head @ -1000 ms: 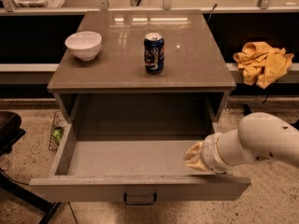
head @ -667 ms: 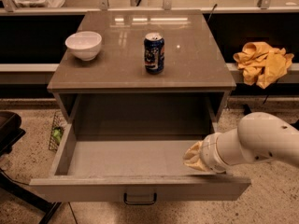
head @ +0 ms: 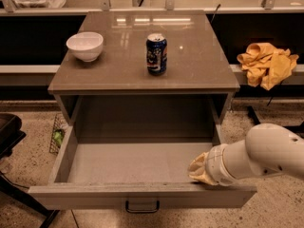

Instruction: Open top drawer

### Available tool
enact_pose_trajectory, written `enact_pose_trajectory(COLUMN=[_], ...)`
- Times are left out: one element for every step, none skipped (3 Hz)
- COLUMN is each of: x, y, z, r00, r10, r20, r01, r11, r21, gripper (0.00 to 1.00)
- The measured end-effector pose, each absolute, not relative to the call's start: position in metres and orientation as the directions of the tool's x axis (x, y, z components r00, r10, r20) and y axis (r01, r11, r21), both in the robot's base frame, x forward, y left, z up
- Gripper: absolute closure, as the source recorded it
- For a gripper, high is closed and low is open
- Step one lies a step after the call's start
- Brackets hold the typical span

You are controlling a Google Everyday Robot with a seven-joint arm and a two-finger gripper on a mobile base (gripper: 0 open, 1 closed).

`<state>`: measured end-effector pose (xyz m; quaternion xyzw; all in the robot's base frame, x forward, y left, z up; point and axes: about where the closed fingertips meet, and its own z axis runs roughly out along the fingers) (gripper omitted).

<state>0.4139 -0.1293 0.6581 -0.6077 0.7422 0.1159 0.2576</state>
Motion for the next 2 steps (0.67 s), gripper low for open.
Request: enact_pose_trajectory(x=[0.4137,0.4133], y=[-0.1285,-0.1273], z=[0.6587,0.6595], r00=[-0.126,-0.123], r10=[-0.843,-0.845], r20=[-0.522,-0.521], r01=[-0.962,-0.963], r11=[0.232,0.229], r21=[-0.142,-0.144], gripper=[0.59,0.27])
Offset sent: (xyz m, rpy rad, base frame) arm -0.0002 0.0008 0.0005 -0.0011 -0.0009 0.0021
